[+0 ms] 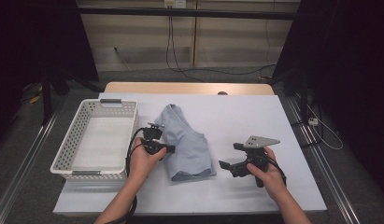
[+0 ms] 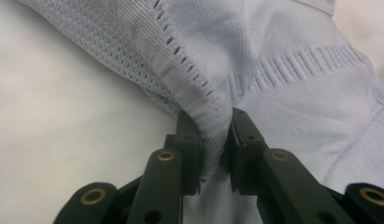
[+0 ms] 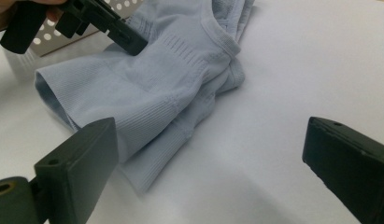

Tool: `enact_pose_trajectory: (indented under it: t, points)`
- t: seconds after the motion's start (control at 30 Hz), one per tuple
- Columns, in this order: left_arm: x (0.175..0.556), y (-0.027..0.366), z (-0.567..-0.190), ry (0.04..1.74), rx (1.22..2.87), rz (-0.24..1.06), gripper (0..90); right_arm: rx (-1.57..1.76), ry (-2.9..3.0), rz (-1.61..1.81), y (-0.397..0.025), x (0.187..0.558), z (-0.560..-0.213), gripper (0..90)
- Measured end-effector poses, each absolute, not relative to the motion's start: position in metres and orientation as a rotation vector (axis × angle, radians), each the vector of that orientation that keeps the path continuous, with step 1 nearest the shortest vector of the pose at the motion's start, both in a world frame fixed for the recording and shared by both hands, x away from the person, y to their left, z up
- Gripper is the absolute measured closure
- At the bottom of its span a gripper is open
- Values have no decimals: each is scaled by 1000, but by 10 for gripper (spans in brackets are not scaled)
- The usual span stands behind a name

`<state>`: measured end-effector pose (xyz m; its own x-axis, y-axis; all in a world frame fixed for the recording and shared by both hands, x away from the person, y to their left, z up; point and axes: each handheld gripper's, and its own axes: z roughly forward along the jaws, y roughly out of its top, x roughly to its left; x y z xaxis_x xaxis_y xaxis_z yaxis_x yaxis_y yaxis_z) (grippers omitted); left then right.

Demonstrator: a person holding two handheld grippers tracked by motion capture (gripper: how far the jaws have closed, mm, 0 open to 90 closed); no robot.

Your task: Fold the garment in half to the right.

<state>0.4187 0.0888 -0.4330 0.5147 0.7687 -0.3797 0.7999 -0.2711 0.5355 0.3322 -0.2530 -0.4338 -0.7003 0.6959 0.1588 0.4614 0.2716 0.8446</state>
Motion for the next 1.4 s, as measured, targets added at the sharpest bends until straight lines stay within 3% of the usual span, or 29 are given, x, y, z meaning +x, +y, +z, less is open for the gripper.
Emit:
enact_pose_trajectory:
  t: [0.57,0.9,1.4]
  points:
    - [449,100,-422,1350,2075,12,740,1076,2306,1399,-253,332,-435,33]
    - [442,105,-423,1342,2014,18,443,1073,2307,1403,-252,331,-435,33]
    - [436,103,-434,1341,2020,52,262,1058,2309,1400,-249,329,-434,34]
